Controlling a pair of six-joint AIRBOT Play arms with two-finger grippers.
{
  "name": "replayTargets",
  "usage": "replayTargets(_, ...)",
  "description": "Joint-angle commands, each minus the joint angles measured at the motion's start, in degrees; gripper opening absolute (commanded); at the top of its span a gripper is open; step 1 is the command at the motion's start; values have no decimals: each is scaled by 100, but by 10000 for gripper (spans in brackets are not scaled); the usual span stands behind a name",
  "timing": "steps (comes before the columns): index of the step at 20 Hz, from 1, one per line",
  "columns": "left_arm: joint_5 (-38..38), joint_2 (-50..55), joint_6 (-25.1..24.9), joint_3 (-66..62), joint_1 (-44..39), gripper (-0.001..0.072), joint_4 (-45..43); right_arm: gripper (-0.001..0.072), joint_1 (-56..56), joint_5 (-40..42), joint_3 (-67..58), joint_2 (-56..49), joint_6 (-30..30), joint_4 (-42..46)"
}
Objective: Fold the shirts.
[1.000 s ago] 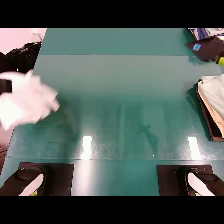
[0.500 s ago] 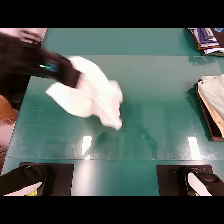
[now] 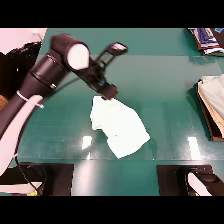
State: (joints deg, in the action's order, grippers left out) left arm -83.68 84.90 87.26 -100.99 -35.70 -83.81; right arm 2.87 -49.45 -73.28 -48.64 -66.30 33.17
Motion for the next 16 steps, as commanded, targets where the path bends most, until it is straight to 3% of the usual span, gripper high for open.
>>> replayTargets(1, -260, -103, -44, 323, 1167, 487, -24, 19, -2, -55, -4, -7, -7, 0)
replayTargets(4, -55, -116, -72, 1290, 2124, 487, 1152, 19, -2, -188, -4, -92, -4, -2)
replayTargets(6, 529, -111, -76, 2157, 2330, 488, 1615, 20, -2, -391, -4, -251, -7, -4)
replayTargets(8, 1283, -109, -103, 2981, 2312, 488, 1847, 19, 0, -581, -4, -457, -4, -4)
replayTargets(11, 2081, -98, -535, 3904, 2227, 488, 2645, 19, 0, -780, -4, -710, -7, -20)
replayTargets(13, 2380, -98, -826, 4275, 2111, 488, 3014, 19, 0, -872, -4, -800, -7, -20)
replayTargets(16, 2612, -98, -824, 4463, 1814, 487, 3025, 20, 0, -903, 0, -811, -7, -9)
